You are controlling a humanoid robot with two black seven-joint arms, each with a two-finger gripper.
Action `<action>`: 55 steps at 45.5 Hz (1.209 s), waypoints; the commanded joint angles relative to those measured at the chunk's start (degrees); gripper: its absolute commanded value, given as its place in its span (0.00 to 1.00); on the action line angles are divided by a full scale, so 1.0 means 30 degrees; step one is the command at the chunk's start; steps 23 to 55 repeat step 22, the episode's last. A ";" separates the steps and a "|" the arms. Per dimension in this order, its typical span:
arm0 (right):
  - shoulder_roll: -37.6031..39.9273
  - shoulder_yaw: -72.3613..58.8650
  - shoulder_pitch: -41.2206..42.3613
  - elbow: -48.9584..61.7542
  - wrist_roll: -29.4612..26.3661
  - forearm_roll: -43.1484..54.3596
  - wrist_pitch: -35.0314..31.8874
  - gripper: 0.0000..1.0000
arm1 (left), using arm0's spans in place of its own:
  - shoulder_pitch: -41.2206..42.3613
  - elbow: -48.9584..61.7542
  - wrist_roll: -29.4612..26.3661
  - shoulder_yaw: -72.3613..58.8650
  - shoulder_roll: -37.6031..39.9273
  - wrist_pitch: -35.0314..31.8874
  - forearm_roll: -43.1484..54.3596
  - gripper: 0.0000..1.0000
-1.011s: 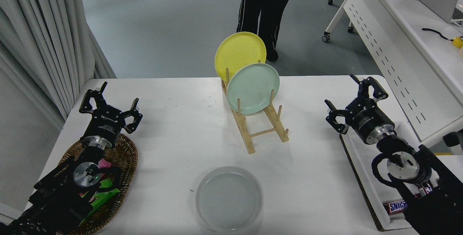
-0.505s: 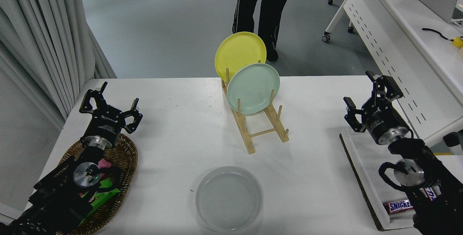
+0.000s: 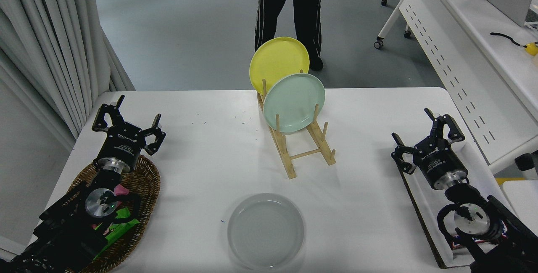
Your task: Place the plate on the table
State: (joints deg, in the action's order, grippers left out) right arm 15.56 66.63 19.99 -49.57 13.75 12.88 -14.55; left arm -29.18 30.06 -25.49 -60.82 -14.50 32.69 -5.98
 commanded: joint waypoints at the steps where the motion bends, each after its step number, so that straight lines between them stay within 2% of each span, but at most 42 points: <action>1: -0.0177 -0.0472 0.0719 0.0790 0.0046 -0.1539 0.0016 1.00 | 0.0000 0.0000 0.0000 0.0000 0.0000 0.0000 0.0001 1.00; 10: -0.0968 -0.0472 0.2272 0.3955 0.0193 -0.1744 -0.0247 1.00 | 0.0000 0.0000 0.0000 0.0000 0.0000 0.0000 0.0001 1.00; 55: -0.1115 -0.0560 0.2390 0.4044 0.0193 -0.1744 -0.0247 1.00 | 0.0000 0.0000 0.0000 0.0000 0.0000 0.0000 0.0001 1.00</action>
